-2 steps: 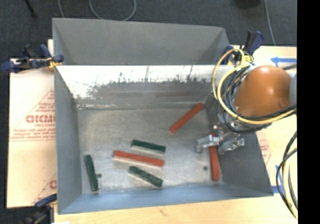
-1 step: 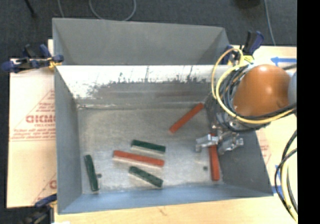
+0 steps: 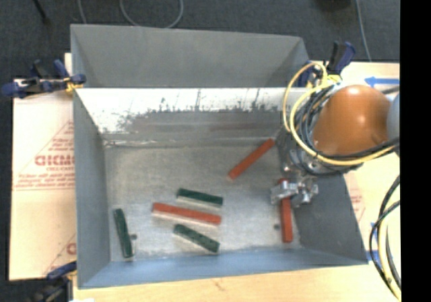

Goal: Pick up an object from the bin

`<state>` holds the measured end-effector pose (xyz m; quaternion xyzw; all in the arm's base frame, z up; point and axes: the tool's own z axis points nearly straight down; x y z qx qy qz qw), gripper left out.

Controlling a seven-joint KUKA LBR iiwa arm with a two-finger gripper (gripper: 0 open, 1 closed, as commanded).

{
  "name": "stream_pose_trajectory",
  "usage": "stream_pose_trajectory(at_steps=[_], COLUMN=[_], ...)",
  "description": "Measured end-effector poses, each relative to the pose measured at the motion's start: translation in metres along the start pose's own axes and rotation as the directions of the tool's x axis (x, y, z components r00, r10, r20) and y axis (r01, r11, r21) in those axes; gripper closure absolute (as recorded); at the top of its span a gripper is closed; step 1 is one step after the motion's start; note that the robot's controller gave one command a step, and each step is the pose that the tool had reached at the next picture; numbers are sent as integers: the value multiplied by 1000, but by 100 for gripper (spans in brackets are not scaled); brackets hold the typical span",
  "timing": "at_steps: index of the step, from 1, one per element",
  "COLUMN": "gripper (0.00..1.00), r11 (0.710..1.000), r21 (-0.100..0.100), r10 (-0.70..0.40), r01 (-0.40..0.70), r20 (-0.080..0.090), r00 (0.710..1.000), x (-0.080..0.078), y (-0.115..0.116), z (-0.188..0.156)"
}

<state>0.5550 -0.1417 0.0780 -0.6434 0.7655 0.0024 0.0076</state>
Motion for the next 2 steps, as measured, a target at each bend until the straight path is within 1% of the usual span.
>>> stream_pose_trajectory(at_steps=[1,2], gripper=[100,100], r11=[1000,1000], r21=[1,-2], r10=[2,8], r01=[-2,-8], r20=[-14,-13], r00=[1000,1000], x=[-1,-1], y=[-2,-3], z=[-42,-45])
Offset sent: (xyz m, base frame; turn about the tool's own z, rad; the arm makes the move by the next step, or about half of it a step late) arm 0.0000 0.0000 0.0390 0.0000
